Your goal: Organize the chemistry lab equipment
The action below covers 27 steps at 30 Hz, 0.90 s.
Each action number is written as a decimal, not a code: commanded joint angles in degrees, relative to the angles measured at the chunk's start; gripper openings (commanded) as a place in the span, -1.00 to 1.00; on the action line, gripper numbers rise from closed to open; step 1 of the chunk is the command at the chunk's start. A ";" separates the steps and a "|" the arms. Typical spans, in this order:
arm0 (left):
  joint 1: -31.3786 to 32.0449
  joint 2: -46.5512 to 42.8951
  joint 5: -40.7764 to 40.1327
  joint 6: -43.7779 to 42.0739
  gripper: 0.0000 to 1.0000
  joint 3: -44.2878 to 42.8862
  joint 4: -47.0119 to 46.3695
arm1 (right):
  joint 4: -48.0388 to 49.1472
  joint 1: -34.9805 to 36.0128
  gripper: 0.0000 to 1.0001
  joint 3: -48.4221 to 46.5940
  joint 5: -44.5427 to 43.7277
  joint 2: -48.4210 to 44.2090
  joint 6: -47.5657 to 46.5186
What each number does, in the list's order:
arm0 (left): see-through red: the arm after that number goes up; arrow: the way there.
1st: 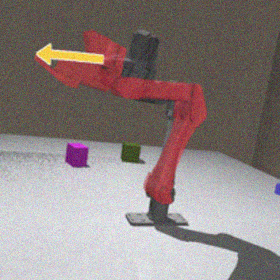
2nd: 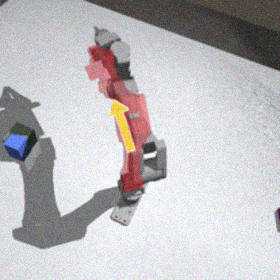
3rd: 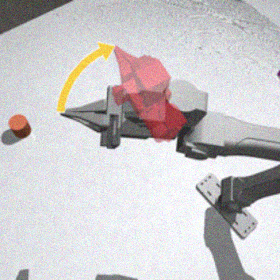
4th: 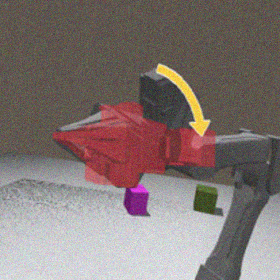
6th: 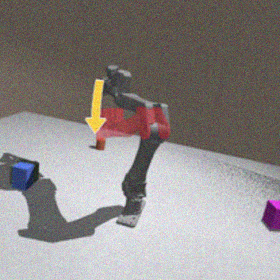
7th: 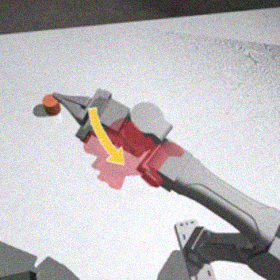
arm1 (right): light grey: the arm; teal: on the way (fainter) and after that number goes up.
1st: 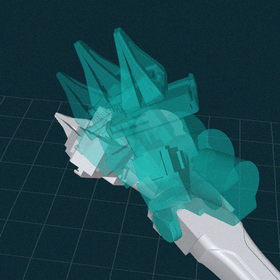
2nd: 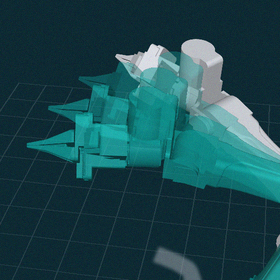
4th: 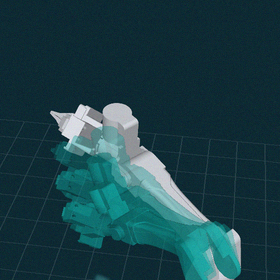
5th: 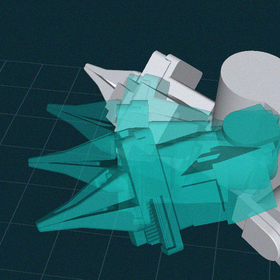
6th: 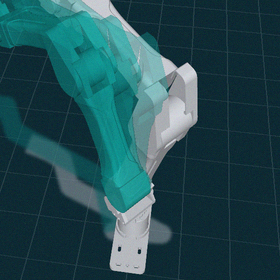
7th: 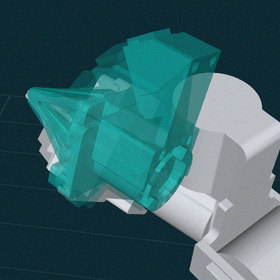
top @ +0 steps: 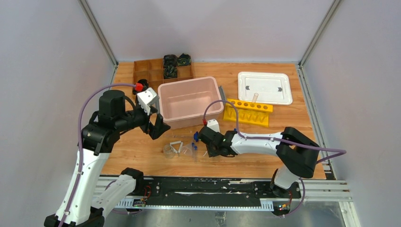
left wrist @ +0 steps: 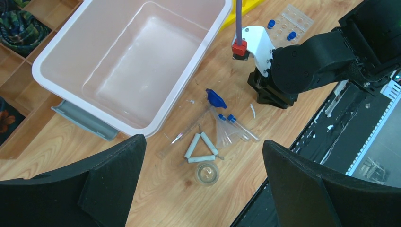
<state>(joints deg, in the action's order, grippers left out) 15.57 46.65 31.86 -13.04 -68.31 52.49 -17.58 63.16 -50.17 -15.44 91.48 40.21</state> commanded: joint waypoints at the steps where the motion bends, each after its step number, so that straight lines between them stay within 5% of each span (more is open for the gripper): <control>1: 0.25 -0.45 -0.03 -0.41 1.00 -1.53 -0.46 | -0.55 0.30 -0.35 -0.94 -0.08 0.22 1.53; 10: 0.25 0.01 0.31 -0.27 1.00 -1.21 -0.45 | 0.54 1.90 -0.30 -3.09 1.75 -4.55 1.62; 27: 0.25 -1.38 -0.95 -1.42 1.00 -1.30 0.42 | 2.11 3.20 -0.25 -11.97 5.61 8.89 -0.06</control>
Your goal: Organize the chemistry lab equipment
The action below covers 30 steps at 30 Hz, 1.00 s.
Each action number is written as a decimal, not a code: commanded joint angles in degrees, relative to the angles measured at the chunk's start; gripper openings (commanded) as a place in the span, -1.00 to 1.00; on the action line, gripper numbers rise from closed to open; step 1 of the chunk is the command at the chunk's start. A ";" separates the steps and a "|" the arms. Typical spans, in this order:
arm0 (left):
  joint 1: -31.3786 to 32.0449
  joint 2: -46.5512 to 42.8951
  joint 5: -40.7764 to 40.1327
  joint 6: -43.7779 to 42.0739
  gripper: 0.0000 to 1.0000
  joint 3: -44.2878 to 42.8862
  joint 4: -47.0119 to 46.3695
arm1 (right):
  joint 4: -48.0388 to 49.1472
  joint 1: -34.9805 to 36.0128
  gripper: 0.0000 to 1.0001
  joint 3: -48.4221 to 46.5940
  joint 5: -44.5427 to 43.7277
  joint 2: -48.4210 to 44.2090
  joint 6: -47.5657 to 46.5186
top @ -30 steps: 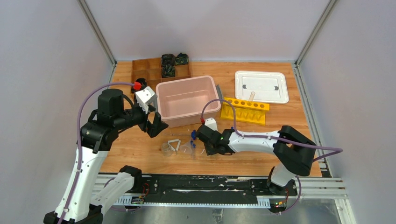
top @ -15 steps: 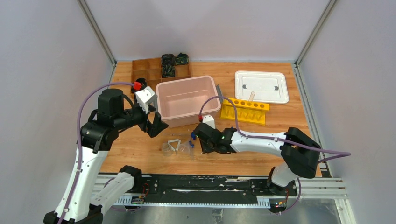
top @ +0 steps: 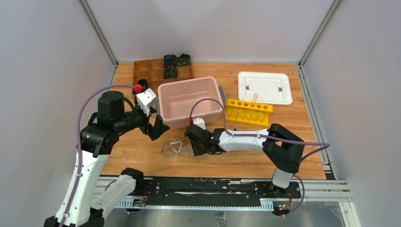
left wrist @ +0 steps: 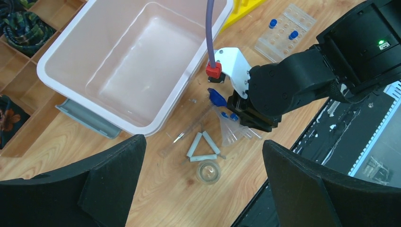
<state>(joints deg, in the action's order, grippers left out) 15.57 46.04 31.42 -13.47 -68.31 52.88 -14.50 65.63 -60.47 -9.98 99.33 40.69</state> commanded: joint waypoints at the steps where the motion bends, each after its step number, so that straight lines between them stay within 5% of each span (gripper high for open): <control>1: 0.25 -0.73 -0.40 -0.94 1.00 -1.22 0.03 | -1.01 0.73 -0.27 -1.75 -0.06 1.37 -0.58; 20: 0.25 -0.68 1.05 -1.20 1.00 -1.18 0.03 | -5.90 -0.16 -0.54 3.00 -6.34 0.48 0.27; 24: 0.25 -0.39 1.72 -1.07 1.00 -1.38 0.03 | -6.14 -0.99 -0.97 5.09 -6.20 -3.03 -0.09; 30: 0.25 0.36 3.85 -0.20 1.00 -1.86 -0.06 | -10.67 -1.74 -1.00 1.69 -9.00 -13.90 -2.20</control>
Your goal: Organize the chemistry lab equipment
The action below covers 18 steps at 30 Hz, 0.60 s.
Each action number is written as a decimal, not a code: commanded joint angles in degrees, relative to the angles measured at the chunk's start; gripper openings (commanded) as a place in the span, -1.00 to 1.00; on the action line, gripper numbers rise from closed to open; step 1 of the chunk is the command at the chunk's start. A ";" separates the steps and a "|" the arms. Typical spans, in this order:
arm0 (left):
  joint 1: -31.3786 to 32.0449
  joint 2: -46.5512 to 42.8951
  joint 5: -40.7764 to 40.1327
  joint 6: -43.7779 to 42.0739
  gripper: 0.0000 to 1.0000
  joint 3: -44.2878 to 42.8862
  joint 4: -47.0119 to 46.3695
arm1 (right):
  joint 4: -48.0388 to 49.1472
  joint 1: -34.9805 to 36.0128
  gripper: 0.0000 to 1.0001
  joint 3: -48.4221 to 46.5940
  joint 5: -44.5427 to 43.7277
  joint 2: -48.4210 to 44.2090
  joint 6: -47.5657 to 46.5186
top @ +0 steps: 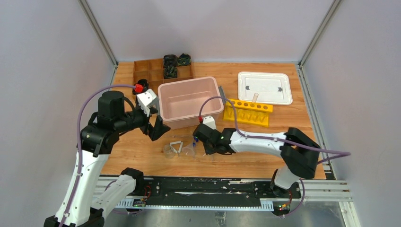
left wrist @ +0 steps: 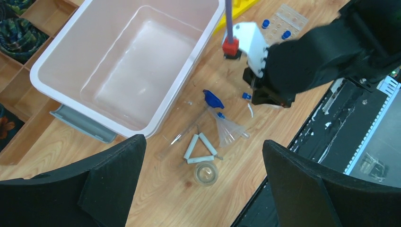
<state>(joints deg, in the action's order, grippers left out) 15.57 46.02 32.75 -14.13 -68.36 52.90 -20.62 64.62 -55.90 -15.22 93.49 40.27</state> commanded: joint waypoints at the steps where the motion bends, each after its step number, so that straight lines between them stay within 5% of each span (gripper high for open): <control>1: 0.25 0.53 3.01 0.69 1.00 -1.94 -0.08 | -5.13 -0.75 -1.00 -3.95 -4.13 -10.06 -2.22; 6: 0.25 2.05 4.89 2.91 1.00 -2.81 -0.08 | -2.23 -0.64 -1.00 -9.33 -4.15 -17.99 -4.14; 10: 0.22 2.50 7.19 6.48 1.00 -2.33 -0.80 | 11.23 -0.40 -1.00 -8.23 -3.89 -22.21 -3.69; 18: 0.24 -0.81 9.35 20.73 0.96 2.76 -13.02 | 27.69 3.47 -1.00 -12.80 -8.45 -18.80 -1.87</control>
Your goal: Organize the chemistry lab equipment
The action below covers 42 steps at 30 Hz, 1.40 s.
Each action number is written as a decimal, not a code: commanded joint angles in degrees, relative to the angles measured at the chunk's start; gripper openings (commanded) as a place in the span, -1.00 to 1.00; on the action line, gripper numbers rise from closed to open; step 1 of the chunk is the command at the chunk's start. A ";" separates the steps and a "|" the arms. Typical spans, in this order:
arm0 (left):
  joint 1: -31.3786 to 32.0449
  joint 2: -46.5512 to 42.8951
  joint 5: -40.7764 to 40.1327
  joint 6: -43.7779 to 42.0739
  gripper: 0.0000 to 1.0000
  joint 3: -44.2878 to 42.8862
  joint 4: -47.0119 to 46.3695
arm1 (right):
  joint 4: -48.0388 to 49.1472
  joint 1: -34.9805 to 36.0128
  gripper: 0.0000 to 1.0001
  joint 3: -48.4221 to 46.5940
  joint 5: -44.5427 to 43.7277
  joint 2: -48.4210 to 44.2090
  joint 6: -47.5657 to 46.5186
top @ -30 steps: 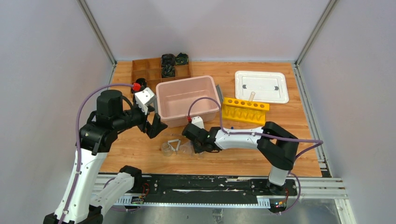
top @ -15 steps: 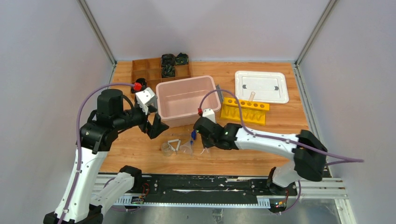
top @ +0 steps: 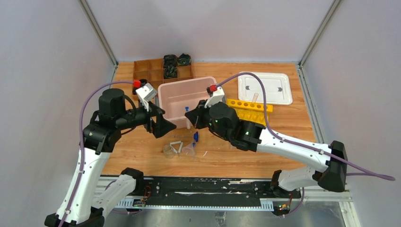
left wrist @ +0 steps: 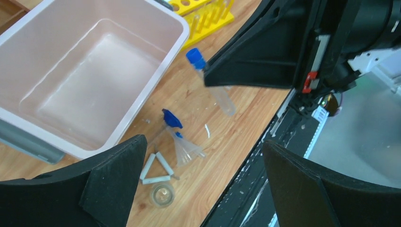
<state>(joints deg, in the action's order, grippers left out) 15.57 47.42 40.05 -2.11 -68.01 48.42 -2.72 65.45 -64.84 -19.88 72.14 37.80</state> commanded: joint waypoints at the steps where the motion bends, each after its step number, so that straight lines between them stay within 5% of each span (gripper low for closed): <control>1: 0.25 -2.60 2.18 10.19 0.94 3.06 -10.15 | 10.75 3.20 -1.00 -4.68 -4.20 3.26 0.41; 13: 0.25 -1.60 2.59 12.18 0.49 6.30 -11.34 | 17.70 7.29 -1.00 -6.21 -7.21 4.98 -1.54; 24: 0.24 -1.45 3.69 9.85 -0.37 5.91 -10.46 | 18.98 7.41 -0.92 -6.68 -4.12 6.80 -0.78; 28: 0.25 -1.46 4.92 5.49 -0.70 5.47 -7.98 | 6.23 5.06 -0.28 -12.64 -0.36 8.27 3.36; 31: 0.25 -2.22 5.39 -0.67 -0.83 5.15 -5.19 | -6.45 2.00 -0.06 -19.16 7.36 10.33 4.44; 36: 0.25 -3.98 5.09 -10.22 -0.91 5.14 -1.52 | -19.90 1.15 -0.02 -27.77 14.09 13.48 0.96; 42: 0.27 -5.87 5.11 -14.47 -0.97 5.65 -1.31 | -24.86 1.06 -0.11 -32.09 18.51 15.55 -0.75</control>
<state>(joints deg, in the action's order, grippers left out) 15.57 42.96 44.56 -11.05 -61.49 46.50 -20.18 66.63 -94.06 -6.42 86.39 38.96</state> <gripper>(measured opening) 0.192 0.462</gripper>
